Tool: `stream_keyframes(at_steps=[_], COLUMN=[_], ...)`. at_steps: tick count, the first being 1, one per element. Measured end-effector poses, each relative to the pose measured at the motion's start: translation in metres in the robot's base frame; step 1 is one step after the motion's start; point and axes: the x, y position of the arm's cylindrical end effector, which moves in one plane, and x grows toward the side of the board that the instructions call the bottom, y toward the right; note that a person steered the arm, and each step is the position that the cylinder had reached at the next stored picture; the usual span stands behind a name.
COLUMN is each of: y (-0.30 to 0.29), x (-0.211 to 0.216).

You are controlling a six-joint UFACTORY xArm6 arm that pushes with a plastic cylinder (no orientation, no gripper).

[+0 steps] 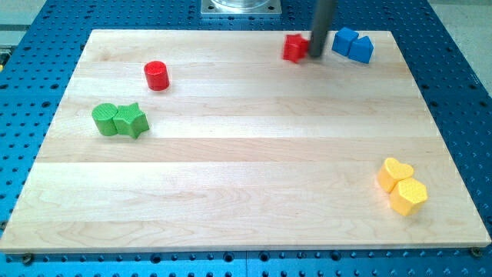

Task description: Push the red circle to the bottom of the red star

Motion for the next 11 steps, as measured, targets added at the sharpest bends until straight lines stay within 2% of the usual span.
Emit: stream_keyframes(at_steps=[1,2,3,4,5,6,7,8,9,10,11], y=[-0.069,-0.124,-0.282,-0.272,-0.147,-0.122,-0.240,-0.197,-0.111,-0.148,-0.208], x=[0.017,0.097,0.144,0.107,0.091,0.078,0.106,0.084,0.075,0.091,0.073])
